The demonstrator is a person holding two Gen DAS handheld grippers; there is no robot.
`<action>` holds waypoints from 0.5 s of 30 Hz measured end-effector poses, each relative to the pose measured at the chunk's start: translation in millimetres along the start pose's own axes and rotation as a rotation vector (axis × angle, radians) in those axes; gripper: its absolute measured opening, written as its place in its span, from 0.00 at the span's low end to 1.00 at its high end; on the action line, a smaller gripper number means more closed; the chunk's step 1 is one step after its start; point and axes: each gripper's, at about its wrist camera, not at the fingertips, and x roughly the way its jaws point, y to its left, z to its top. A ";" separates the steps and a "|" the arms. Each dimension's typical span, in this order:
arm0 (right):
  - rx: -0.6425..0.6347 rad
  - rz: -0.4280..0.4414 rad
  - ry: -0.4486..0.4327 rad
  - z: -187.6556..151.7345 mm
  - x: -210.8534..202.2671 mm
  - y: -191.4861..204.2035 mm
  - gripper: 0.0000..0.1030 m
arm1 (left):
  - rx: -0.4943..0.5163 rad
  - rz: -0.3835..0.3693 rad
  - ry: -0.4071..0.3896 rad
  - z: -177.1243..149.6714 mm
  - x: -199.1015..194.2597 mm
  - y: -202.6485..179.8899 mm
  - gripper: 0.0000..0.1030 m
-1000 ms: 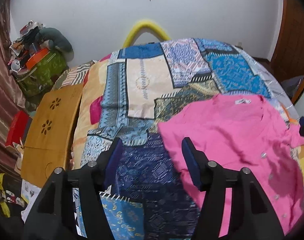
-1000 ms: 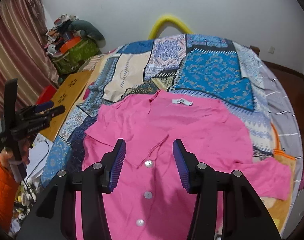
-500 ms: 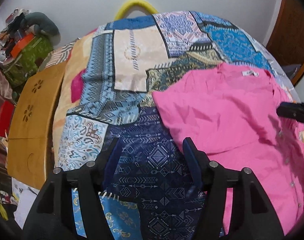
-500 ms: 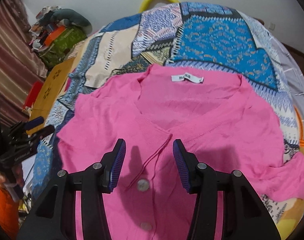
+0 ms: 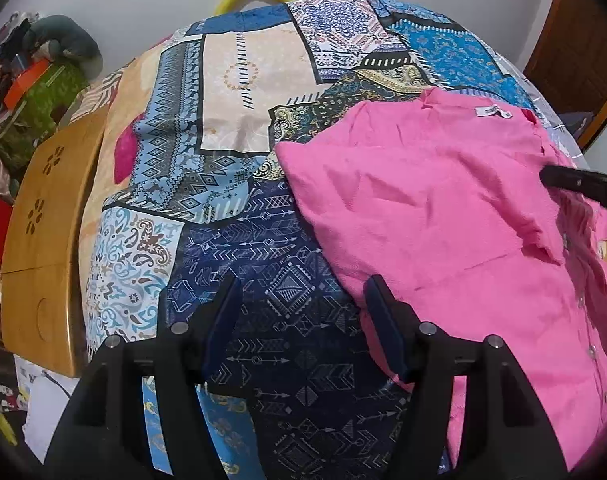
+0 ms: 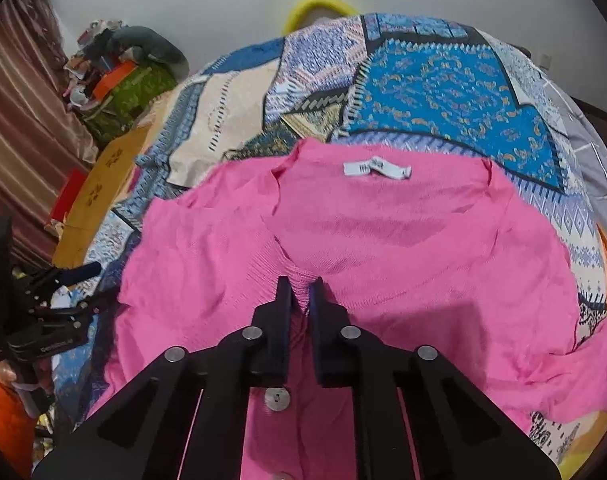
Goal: Fold small clothes
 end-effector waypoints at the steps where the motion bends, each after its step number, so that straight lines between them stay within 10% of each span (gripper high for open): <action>1: -0.008 0.000 -0.008 1.5 -1.8 2.1 0.06 | 0.002 0.005 0.002 -0.8 0.0 -0.6 0.64; 15: -0.036 -0.061 -0.126 28.5 -28.7 6.9 0.05 | -0.011 0.031 0.021 -2.4 2.8 -3.1 0.67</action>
